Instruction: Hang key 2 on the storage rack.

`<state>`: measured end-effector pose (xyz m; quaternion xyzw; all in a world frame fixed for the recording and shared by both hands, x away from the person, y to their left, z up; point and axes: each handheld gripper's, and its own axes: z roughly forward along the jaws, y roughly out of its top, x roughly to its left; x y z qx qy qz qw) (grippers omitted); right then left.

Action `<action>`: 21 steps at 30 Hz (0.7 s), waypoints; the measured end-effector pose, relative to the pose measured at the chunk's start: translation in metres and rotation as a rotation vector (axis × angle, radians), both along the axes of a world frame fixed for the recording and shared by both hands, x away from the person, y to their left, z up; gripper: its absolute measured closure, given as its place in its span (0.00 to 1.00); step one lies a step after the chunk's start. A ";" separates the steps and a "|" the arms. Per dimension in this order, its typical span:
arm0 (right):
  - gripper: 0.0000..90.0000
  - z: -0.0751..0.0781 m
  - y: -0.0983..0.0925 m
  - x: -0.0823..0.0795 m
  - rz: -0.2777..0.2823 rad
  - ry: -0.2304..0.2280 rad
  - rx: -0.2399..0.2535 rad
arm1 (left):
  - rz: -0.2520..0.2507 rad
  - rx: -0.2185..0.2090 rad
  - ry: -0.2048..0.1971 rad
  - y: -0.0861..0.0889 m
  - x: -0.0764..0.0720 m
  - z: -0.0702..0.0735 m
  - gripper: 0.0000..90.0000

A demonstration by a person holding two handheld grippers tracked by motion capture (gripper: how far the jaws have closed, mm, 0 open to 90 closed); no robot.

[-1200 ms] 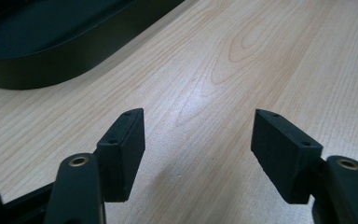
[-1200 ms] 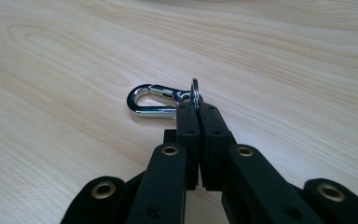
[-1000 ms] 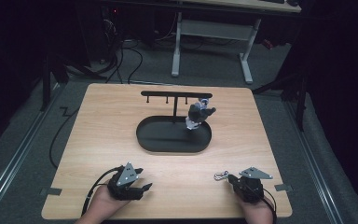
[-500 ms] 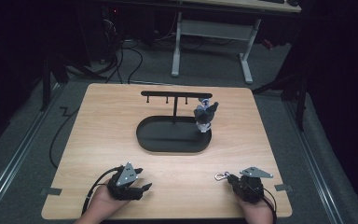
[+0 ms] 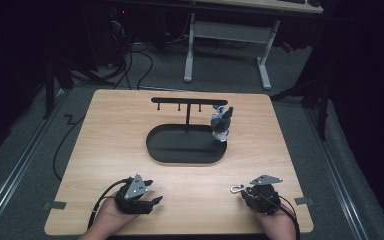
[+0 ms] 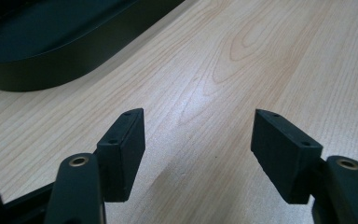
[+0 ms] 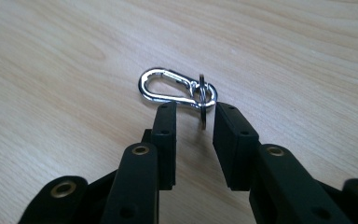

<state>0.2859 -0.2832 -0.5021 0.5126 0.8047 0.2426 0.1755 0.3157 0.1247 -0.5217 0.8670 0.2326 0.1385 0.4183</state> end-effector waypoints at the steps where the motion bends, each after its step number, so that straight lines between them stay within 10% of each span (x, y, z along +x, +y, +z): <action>1: 0.77 0.000 0.000 0.001 0.011 0.017 -0.020 | 0.000 0.000 0.000 0.000 0.000 0.000 0.40; 21: 0.74 0.018 -0.002 0.021 0.075 0.233 -0.099 | -0.001 0.000 0.002 0.000 -0.001 0.000 0.40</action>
